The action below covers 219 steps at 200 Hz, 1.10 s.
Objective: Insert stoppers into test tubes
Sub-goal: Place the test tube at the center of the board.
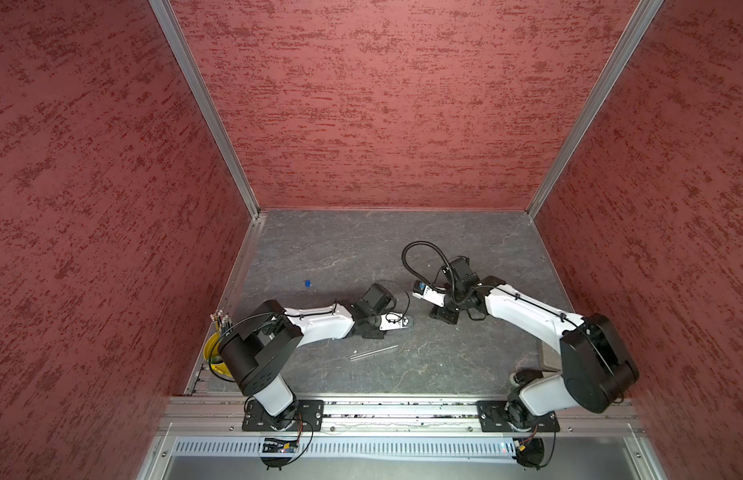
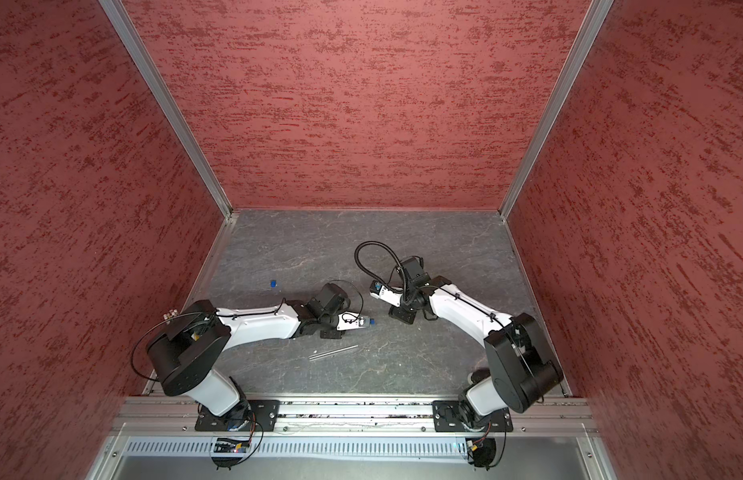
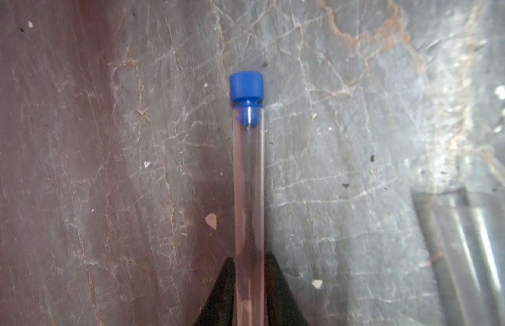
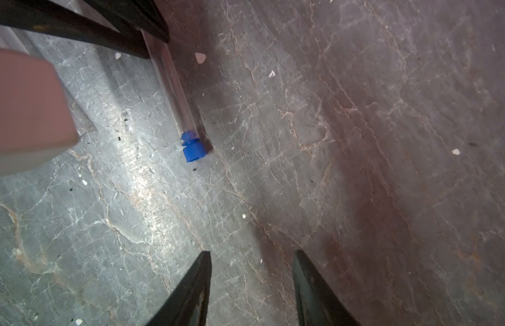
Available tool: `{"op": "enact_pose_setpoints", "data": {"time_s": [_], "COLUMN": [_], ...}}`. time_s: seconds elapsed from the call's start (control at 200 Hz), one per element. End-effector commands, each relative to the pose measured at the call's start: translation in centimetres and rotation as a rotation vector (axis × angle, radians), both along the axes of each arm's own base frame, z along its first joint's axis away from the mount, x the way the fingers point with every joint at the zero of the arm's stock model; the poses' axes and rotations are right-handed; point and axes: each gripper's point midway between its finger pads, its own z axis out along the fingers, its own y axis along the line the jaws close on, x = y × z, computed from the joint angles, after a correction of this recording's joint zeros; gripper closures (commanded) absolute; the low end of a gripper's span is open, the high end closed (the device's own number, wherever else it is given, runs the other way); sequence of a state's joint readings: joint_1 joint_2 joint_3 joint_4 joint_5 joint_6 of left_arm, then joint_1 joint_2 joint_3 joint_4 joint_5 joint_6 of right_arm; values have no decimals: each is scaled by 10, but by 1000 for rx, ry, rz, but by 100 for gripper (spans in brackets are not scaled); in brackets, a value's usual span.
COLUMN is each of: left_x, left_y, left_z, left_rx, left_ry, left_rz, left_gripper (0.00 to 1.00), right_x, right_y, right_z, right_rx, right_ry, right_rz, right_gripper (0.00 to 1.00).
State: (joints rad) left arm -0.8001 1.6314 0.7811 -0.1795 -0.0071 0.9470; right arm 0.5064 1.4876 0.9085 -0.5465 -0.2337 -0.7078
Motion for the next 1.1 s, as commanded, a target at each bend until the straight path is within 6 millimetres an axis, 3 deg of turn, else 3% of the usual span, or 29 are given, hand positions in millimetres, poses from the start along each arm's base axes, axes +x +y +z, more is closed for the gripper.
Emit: {"op": "enact_pose_setpoints", "data": {"time_s": [0.0, 0.351, 0.616, 0.686, 0.771, 0.892, 0.992, 1.092], "left_x": [-5, -4, 3, 4, 8, 19, 33, 45], "left_y": [3, 4, 3, 4, 5, 9, 22, 48], "left_z": [-9, -1, 20, 29, 44, 76, 103, 122], "left_rx": [10, 0, -24, -34, -62, -122, -166, -181], "left_ry": [56, 68, 44, 39, 35, 34, 36, 52], "left_rz": [8, 17, 31, 41, 81, 205, 370, 580], "left_gripper": [75, 60, 48, 46, 45, 42, 42, 42], "right_x": [0, 1, 4, 5, 9, 20, 31, 40], "right_y": [-3, -1, 3, 5, 8, 14, 18, 17], "right_z": [3, 7, 14, 16, 33, 49, 62, 72], "right_rx": [0, 16, 44, 53, 97, 157, 211, 254], "right_ry": [-12, -14, -20, -21, -59, -80, -102, -143], "right_rz": [1, -4, -21, -26, -44, -122, -184, -251], "right_gripper": [50, 49, 47, 47, 46, 46, 44, 42]}}
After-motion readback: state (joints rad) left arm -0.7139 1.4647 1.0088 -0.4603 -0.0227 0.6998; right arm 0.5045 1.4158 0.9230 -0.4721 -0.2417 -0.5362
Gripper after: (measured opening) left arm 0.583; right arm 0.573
